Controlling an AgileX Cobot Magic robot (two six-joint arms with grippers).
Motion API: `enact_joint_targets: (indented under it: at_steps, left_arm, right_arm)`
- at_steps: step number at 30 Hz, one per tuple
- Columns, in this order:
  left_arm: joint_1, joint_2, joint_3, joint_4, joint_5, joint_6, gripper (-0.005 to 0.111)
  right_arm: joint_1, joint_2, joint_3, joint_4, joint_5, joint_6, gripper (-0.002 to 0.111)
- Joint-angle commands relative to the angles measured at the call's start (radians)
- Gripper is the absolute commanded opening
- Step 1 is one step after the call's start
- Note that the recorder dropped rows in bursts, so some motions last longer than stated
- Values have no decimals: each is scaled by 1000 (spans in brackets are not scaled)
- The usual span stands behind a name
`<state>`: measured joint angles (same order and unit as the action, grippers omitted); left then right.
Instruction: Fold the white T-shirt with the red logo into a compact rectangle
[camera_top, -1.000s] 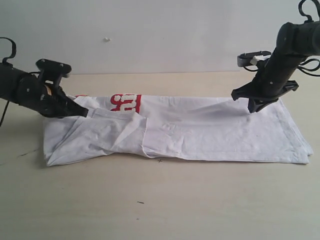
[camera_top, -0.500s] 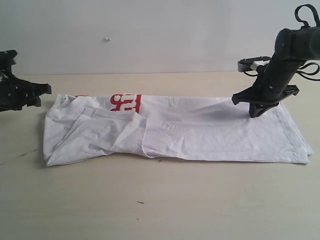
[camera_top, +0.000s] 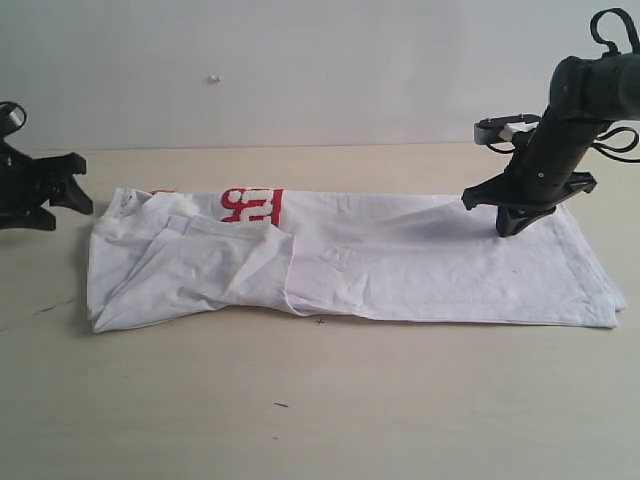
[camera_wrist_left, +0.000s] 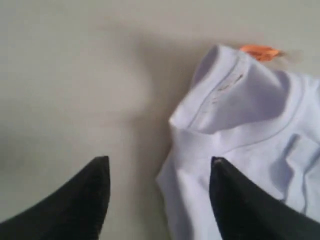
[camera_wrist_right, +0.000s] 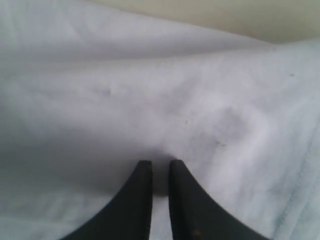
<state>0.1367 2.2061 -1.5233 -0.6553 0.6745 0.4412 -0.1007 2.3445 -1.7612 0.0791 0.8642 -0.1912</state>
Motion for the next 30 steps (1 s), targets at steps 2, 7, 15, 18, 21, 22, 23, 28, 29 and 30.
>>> enact_joint_targets:
  at_steps: [2, 7, 15, 18, 21, 22, 23, 28, 29, 30]
  left_arm:
    - [-29, 69, -5, -36, 50, 58, 58]
    - [-60, 103, -7, -46, 54, 66, 58]
    - [-80, 122, -5, -62, 98, 100, 53]
    - [-80, 122, -5, -59, 98, 100, 18]
    - [-80, 114, -5, -59, 98, 105, 0]
    - [-80, 106, -5, -57, 98, 105, 0]
    - [-80, 94, -5, -54, 98, 105, 0]
    - [-80, -23, -7, -77, 120, 94, 0]
    - [-80, -42, -7, -96, 127, 94, 0]
    - [-84, -67, -7, -120, 135, 94, 0]
  right_arm:
    - [-4, -46, -3, 1, -23, -28, 15]
    - [-4, -157, -3, 172, -46, -102, 15]
    - [-4, -163, -3, 224, -9, -131, 15]
    - [-4, -180, -3, 309, -7, -180, 15]
    - [-4, -216, -3, 399, -5, -237, 15]
    - [-4, -228, -3, 420, -5, -253, 15]
    - [-4, -240, -3, 429, -5, -258, 15]
    - [-4, -284, -3, 443, -5, -260, 15]
    - [-4, -287, -3, 443, -4, -260, 15]
    - [-4, -291, -3, 446, -4, -255, 15]
